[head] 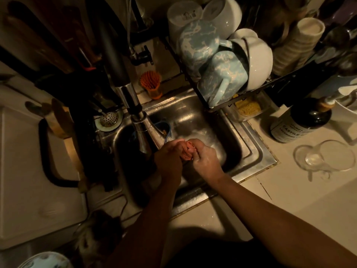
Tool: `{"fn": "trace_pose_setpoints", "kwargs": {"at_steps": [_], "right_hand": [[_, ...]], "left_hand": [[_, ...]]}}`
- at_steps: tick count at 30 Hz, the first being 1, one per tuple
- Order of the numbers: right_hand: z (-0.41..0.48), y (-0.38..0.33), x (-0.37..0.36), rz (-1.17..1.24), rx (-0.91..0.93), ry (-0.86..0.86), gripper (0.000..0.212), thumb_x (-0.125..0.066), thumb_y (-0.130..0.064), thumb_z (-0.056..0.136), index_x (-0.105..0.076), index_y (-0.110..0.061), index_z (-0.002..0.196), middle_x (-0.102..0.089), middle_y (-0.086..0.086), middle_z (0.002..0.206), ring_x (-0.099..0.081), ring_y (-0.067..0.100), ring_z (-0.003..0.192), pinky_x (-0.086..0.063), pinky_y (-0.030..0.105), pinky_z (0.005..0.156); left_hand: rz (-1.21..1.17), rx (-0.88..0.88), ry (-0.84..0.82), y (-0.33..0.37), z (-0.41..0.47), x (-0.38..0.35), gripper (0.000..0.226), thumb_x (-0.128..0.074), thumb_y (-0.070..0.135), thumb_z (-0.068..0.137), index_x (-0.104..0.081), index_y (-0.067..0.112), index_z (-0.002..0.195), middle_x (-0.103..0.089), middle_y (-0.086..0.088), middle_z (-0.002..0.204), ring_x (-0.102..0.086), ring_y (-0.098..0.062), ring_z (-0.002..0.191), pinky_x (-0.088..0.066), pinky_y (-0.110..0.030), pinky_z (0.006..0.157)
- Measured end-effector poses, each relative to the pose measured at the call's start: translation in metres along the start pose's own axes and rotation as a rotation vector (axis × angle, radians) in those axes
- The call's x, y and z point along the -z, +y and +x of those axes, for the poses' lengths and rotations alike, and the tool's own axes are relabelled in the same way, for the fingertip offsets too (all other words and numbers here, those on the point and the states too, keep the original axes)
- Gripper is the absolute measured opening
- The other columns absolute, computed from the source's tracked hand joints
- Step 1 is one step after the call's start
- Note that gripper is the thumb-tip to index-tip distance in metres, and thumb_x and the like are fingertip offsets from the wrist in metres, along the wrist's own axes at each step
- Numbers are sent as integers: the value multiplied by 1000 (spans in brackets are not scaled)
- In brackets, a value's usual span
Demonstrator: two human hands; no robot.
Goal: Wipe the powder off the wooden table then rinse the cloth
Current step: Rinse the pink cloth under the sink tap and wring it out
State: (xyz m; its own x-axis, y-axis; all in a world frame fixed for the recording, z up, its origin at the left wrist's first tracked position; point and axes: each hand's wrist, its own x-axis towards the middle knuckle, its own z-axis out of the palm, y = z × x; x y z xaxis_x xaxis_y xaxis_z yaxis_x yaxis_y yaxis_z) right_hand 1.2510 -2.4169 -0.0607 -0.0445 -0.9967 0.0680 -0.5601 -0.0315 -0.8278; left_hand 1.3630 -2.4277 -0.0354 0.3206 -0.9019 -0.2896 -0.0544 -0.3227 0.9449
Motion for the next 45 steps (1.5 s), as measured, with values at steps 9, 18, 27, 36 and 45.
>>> {"fn": "trace_pose_setpoints", "kwargs": {"at_steps": [9,18,27,36,45], "right_hand": [[6,2,0,122,-86,-30,32,-54,-23,101,-64,-12,130,-72,8,117,-69,22,105,-44,14,88],[17,-10,32,246,-118,-384,33,-63,-29,98,-51,-29,129,-63,-5,117,-63,9,105,-50,25,94],[21,-23,28,240,-192,-423,13,-47,-32,106,-57,-32,98,-60,-13,79,-57,-15,61,-42,11,61],[19,-16,21,364,-323,-337,10,-49,-33,105,-58,-34,102,-61,-12,81,-58,-4,66,-49,22,70],[33,-50,67,556,-470,-655,44,-31,-43,108,-65,-16,117,-74,7,97,-71,10,78,-49,13,56]], "left_hand": [[38,88,-10,8,3,5,16,-62,4,91,-75,11,97,-73,1,83,-70,-11,76,-58,-33,76],[275,-153,-328,5,-15,23,53,-52,40,90,-56,17,138,-63,-5,130,-62,-14,118,-54,-29,96],[569,-391,-342,23,-16,23,43,-57,4,88,-59,3,131,-63,0,117,-57,-3,106,-27,9,84],[644,-373,-267,6,-11,17,53,-42,32,87,-56,26,138,-67,-3,124,-62,-20,115,-49,-39,101],[325,-386,-203,18,-12,28,42,-50,1,81,-70,7,118,-70,5,112,-59,13,101,-43,-6,94]]}}
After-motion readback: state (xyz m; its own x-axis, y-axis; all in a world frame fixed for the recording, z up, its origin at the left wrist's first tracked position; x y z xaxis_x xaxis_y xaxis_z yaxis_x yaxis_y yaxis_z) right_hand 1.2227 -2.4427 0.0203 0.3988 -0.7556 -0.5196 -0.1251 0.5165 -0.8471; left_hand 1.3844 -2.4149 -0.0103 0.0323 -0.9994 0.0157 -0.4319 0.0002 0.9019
